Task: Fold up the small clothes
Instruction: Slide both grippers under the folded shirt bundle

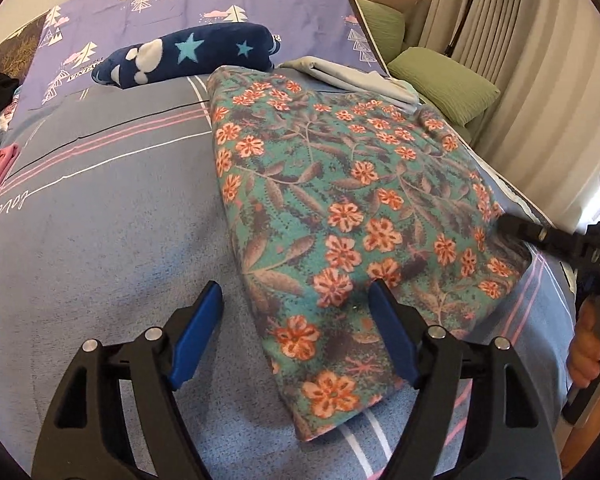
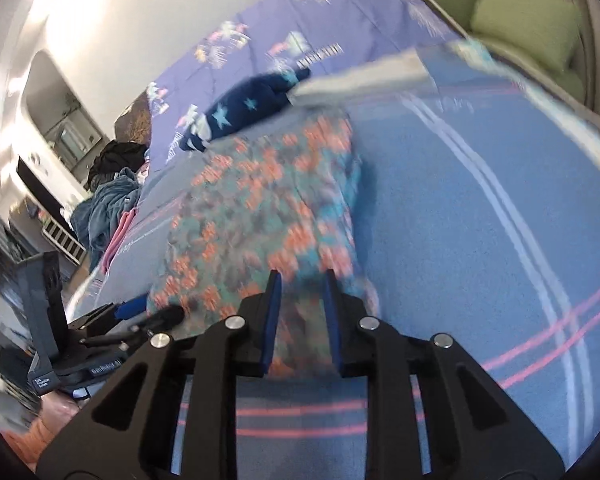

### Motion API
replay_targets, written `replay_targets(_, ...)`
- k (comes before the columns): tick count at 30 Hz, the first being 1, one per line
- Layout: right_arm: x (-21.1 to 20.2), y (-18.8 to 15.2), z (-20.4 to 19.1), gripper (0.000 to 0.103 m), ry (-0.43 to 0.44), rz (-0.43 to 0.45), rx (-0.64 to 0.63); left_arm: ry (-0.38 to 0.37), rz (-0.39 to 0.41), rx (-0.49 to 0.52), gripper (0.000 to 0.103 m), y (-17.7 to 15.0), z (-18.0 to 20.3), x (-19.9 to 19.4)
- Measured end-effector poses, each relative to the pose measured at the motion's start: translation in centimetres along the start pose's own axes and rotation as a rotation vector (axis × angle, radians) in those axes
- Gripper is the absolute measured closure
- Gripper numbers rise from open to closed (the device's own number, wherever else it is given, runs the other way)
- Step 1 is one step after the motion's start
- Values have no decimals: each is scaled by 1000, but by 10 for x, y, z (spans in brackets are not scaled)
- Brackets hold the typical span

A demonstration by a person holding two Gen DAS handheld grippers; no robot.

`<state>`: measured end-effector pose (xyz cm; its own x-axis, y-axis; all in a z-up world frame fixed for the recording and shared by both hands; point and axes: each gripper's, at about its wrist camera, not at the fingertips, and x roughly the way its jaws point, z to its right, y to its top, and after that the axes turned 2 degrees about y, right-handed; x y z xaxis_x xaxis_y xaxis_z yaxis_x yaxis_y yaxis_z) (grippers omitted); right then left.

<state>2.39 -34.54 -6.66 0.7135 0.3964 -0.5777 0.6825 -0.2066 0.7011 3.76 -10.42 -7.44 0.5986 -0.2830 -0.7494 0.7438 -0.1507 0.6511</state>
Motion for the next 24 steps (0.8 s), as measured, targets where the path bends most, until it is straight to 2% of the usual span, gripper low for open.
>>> replay_targets(4,15,18,-5,74,32,-9,-12,-11,-7,9,19,0,2,2)
replay_targets(5,23,19,-2,73,32,-28,-2,-14,-9,8,17,0,2,2)
replay_targets(6,38,18,5,73,-3,-74,25,-19,-11,5,17,0,1,3)
replay_targets(8,59,12,18,79,-27,-118,73,-33,-15,-2,15,0,-1,4)
replay_targets(10,56,11,21,80,-10,-92,77,-49,-13,-9,15,1,-3,4)
replay_targets(12,52,12,16,80,-22,-88,53,-80,-7,6,26,2,-5,1)
replay_targets(13,48,14,14,80,-26,-88,41,-96,-8,17,39,4,-6,0)
replay_targets(14,46,17,12,80,-23,-88,34,-108,-17,28,42,8,-7,-1)
replay_targets(16,37,27,7,78,3,-68,5,-125,-25,32,45,18,-11,-4)
replay_targets(19,33,49,-2,77,-11,-34,-61,-124,17,27,47,39,-20,-11)
replay_targets(22,46,70,-5,77,7,-45,-87,-125,88,19,47,61,-24,-24)
replay_targets(24,64,81,-1,77,27,-77,-64,-100,120,47,47,76,-20,-24)
